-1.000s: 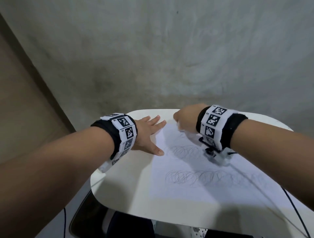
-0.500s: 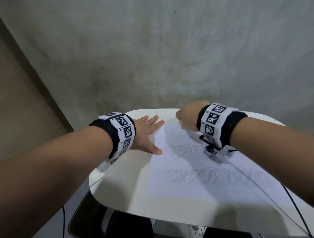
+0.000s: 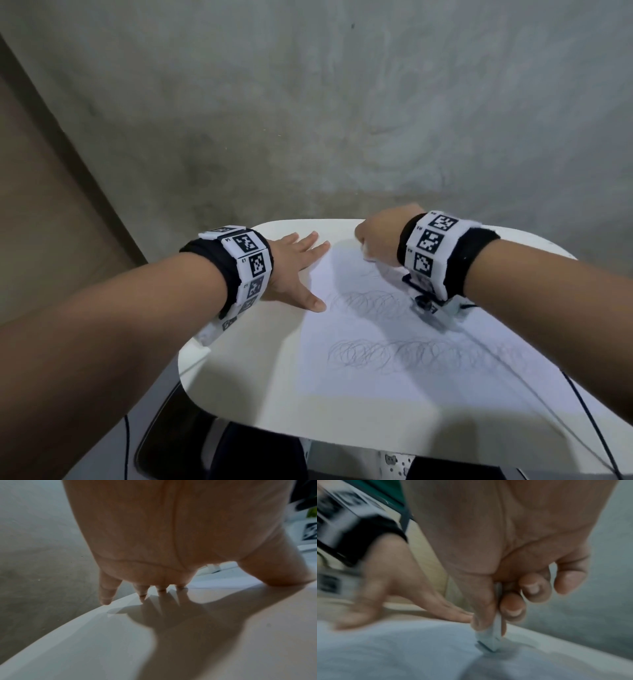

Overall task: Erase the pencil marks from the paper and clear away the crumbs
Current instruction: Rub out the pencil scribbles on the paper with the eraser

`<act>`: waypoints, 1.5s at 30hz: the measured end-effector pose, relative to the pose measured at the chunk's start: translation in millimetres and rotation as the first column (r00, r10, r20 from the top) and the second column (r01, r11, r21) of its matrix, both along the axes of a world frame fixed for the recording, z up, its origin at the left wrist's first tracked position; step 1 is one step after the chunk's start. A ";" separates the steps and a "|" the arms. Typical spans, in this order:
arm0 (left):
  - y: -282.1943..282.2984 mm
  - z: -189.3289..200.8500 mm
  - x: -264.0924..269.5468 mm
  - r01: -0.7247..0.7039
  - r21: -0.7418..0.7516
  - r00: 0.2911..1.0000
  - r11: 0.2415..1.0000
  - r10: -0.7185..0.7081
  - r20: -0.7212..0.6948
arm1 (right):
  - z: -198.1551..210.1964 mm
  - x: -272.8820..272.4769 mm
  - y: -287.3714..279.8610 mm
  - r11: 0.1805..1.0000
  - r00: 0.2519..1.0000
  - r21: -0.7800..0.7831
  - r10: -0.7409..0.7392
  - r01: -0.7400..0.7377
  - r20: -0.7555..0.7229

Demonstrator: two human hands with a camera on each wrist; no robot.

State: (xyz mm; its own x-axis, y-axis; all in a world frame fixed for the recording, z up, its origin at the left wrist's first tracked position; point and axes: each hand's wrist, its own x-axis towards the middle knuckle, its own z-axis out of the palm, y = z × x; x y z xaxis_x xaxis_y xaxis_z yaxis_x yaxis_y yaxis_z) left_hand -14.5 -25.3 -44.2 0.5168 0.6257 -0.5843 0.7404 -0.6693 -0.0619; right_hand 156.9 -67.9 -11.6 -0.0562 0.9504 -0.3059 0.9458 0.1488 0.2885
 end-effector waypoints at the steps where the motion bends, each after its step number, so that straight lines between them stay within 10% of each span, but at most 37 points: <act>1: 0.3 -0.4 0.0 0.002 0.000 1.000 1.000 -0.002 0.003 | -5.3 -4.8 -1.7 0.998 0.999 -0.033 0.046 -0.046 0.017; 37: -1.1 -0.9 0.6 0.009 0.019 1.000 1.000 -0.008 -0.011 | 6.2 22.2 -7.5 0.996 0.994 0.002 -0.089 0.090 -0.056; 40: -0.9 -0.1 -1.0 0.012 0.032 1.000 0.999 -0.012 -0.009 | 8.9 34.4 -4.9 0.970 0.875 0.049 -0.192 0.238 -0.444; 45: -0.7 6.2 -10.5 0.070 0.067 0.998 0.995 -0.069 -0.011 | 24.5 62.8 -8.0 0.909 0.450 -0.067 -0.266 0.411 -0.853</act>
State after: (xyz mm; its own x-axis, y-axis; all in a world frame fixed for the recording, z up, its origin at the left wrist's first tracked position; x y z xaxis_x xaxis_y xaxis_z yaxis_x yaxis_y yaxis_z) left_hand -25.0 -25.9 -38.0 0.5552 0.6267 -0.5469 0.6916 -0.7130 -0.1150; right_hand 219.7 -75.9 12.8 0.1223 0.9771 -0.1740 0.7152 -0.2084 -0.6671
